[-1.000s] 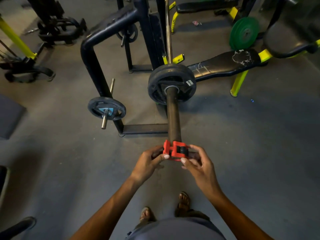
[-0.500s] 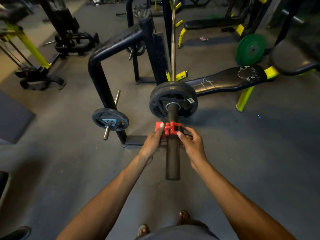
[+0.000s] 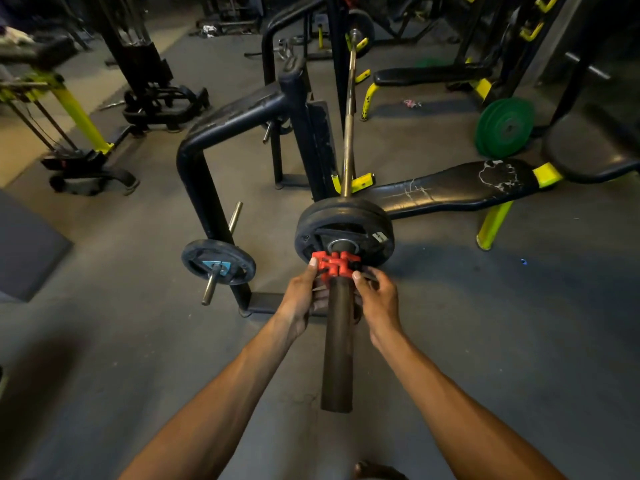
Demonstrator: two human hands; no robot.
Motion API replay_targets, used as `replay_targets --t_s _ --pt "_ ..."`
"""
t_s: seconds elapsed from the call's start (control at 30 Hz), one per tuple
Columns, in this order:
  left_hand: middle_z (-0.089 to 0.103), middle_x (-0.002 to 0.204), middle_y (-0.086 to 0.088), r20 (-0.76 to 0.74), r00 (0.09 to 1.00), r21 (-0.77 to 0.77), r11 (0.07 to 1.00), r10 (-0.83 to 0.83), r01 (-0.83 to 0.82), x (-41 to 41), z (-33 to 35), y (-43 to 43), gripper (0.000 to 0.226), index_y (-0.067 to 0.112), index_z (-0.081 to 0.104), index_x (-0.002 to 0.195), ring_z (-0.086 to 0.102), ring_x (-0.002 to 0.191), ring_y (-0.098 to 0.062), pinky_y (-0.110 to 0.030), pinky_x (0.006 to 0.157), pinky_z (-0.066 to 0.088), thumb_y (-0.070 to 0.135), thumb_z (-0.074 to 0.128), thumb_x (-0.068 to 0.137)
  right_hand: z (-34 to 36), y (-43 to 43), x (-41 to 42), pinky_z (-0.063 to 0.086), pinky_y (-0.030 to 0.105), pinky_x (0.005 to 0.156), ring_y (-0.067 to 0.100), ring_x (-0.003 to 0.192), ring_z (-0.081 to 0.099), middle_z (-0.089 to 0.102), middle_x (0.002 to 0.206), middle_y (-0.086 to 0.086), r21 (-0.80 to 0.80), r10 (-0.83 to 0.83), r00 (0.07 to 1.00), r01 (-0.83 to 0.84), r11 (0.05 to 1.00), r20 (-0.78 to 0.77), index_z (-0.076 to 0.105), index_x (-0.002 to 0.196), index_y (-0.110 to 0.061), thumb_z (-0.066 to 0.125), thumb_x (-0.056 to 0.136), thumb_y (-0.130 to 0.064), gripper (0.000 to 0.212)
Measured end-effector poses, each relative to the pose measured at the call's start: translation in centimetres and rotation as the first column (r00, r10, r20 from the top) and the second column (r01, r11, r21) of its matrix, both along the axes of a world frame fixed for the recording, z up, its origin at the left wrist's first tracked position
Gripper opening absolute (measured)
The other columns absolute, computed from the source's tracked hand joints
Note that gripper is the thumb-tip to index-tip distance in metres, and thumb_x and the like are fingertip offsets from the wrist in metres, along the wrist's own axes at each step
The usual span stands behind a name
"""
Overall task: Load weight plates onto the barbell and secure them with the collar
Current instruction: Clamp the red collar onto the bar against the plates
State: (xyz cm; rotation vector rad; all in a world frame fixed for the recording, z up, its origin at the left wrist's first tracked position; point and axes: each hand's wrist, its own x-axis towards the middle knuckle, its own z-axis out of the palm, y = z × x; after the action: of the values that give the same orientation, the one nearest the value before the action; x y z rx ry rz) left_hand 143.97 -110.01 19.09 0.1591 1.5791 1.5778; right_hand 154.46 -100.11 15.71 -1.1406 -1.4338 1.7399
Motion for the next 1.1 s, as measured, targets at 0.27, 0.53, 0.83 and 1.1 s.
replay_targets --t_s 0.27,0.53,0.83,1.1 --pt "0.074 0.115 -0.006 -0.258 0.965 -0.050 0.998 -0.055 0.043 0.5 -0.1 2.5 0.044 0.029 0.066 0.118 0.070 0.108 -0.023 -0.050 0.101 0.054 0.060 0.046 0.095 -0.6 -0.1 -0.5 0.059 0.044 0.092 0.018 0.100 0.071 0.074 0.108 0.001 0.180 -0.046 0.996 0.033 0.983 0.070 0.066 0.107 -0.030 0.071 0.090 -0.042 0.022" --pt "0.076 0.110 -0.017 0.041 0.974 -0.006 0.975 0.222 -0.222 -0.9 -0.2 4.6 0.041 0.016 0.071 0.109 0.072 0.100 -0.032 -0.049 0.093 0.058 0.049 0.048 0.103 -0.5 2.9 -2.7 0.059 0.036 0.082 0.022 0.093 0.070 0.073 0.100 0.008 0.003 -0.076 0.997 0.076 0.997 -0.010 0.068 0.100 -0.021 0.081 0.085 -0.022 0.020" --pt "0.074 0.108 -0.021 0.371 0.925 0.068 0.992 0.076 -0.109 -2.9 -2.2 4.2 0.068 0.005 0.068 0.124 0.072 0.090 -0.029 -0.045 0.086 0.060 0.064 0.047 0.096 -1.3 3.1 -3.1 0.059 0.040 0.093 0.023 0.104 0.069 0.071 0.113 0.009 -0.069 -0.062 0.995 0.056 0.996 -0.083 0.066 0.109 -0.015 0.077 0.089 -0.014 0.023" --pt "0.073 0.091 -0.015 0.392 0.906 0.015 0.984 0.160 -0.180 -3.6 -4.8 4.6 0.058 0.004 0.069 0.116 0.071 0.075 -0.022 -0.035 0.074 0.062 0.057 0.052 0.097 -1.2 3.1 -2.9 0.057 0.037 0.093 0.022 0.105 0.067 0.070 0.117 0.012 -0.034 -0.048 0.998 0.046 0.998 -0.043 0.067 0.114 -0.011 0.077 0.090 -0.016 0.027"
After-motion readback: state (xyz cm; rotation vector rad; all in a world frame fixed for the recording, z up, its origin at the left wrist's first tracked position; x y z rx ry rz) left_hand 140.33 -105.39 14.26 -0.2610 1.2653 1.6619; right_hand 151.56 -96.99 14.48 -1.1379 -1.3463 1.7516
